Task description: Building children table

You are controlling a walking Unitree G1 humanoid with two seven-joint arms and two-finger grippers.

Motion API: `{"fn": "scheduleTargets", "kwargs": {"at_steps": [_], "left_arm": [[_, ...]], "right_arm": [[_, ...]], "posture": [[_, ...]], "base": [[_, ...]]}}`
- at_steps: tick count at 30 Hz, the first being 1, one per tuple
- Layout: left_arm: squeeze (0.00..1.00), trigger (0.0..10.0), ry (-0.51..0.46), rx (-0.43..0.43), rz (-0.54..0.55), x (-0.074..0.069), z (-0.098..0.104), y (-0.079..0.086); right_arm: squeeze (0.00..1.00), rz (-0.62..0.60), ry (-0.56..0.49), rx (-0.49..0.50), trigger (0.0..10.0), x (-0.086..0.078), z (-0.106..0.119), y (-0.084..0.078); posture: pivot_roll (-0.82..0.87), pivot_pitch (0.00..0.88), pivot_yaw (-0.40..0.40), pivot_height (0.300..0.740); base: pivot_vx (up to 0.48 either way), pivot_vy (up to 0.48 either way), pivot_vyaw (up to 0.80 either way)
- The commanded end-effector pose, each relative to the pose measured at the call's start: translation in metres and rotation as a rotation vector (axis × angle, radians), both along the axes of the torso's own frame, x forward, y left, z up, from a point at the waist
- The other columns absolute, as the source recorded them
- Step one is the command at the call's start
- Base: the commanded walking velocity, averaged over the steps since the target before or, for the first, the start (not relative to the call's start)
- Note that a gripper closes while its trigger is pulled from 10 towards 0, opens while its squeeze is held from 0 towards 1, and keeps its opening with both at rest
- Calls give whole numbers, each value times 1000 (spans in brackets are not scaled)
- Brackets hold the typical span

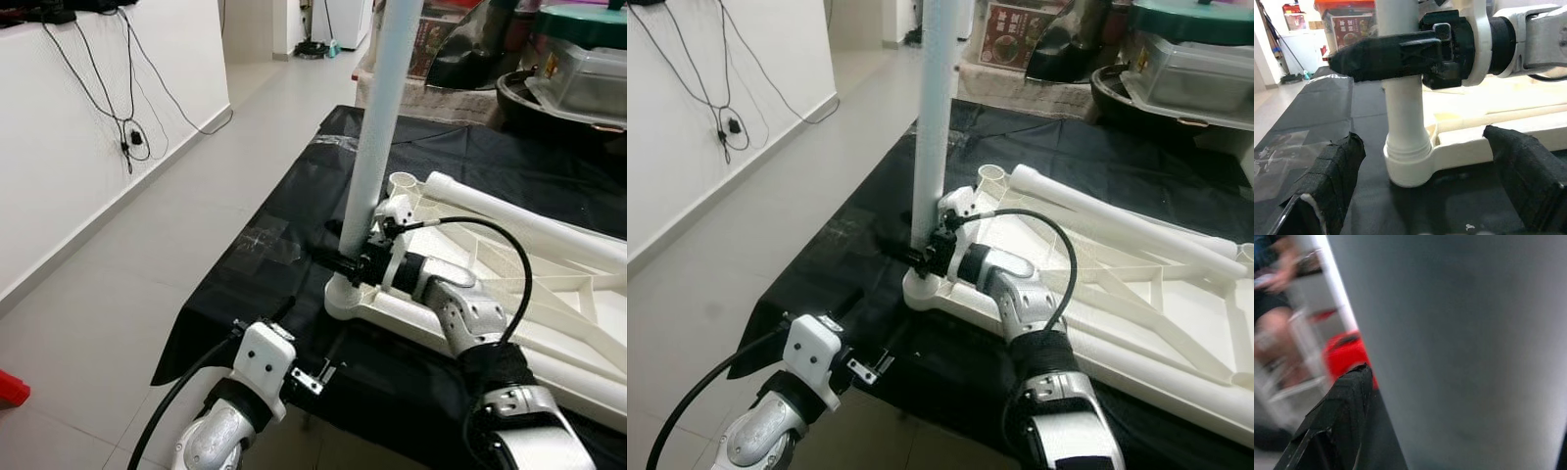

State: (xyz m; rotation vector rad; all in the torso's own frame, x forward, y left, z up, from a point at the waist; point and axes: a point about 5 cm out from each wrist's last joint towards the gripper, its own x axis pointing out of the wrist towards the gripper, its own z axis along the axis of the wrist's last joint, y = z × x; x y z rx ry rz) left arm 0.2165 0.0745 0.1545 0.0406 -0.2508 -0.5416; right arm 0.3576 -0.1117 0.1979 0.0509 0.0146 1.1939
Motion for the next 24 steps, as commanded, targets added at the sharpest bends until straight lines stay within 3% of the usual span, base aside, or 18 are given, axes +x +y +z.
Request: {"fn": "scheduleTargets", "kwargs": {"at_steps": [1,2,3,4,5,6,7,10,17,19,21,22,24], "left_arm": [[0,10000,33,11,-14,-2,-6,-1],[0,10000,36,12,-18,-2,-6,-1],[0,10000,37,12,-19,-2,-6,-1],[0,10000,38,12,-20,-2,-7,-1],[0,10000,39,14,-20,-2,-7,-1],[0,10000,39,14,-20,-2,-7,-1],[0,10000,39,15,-21,-2,-7,-1],[0,10000,40,15,-21,-2,-7,-1],[0,10000,42,19,-20,-2,-8,-1],[0,10000,42,19,-20,-2,-8,-1],[0,10000,42,19,-20,-2,-8,-1],[0,10000,44,19,-20,-2,-8,-1],[0,10000,44,18,-20,-1,-8,-1]], "right_arm": [[0,116,25,-28,10000,-5,-6,13],[0,173,33,-24,10000,-5,-5,17],[0,217,37,-15,7922,-5,-3,21],[0,247,43,-4,7922,-6,-2,25],[0,282,46,-3,667,-8,-2,28],[0,282,46,-3,667,-8,-2,28],[0,316,52,-3,0,-10,-4,31],[0,336,57,-3,0,-12,-5,33],[0,199,-3,9,0,-10,-13,40],[0,-15,-27,43,0,-1,-13,38],[0,-15,-27,43,0,-1,-13,38],[0,-395,-12,53,0,17,-12,24],[0,-537,-14,64,0,22,-11,16]], "posture": [[126,109,-64,740],[132,112,-64,740],[132,114,-61,740],[132,114,-61,740],[131,113,-59,740],[131,113,-59,740],[131,113,-59,740],[131,111,-59,740],[129,109,-62,740],[125,107,-59,740],[125,107,-59,740],[123,105,-58,740],[117,104,-56,740]], "base": [[0,0,0],[0,0,0],[0,0,0],[0,0,0],[0,0,0],[0,0,0],[0,0,0],[0,0,0],[0,0,0],[0,0,0],[0,0,0],[0,0,0],[0,0,0]]}}
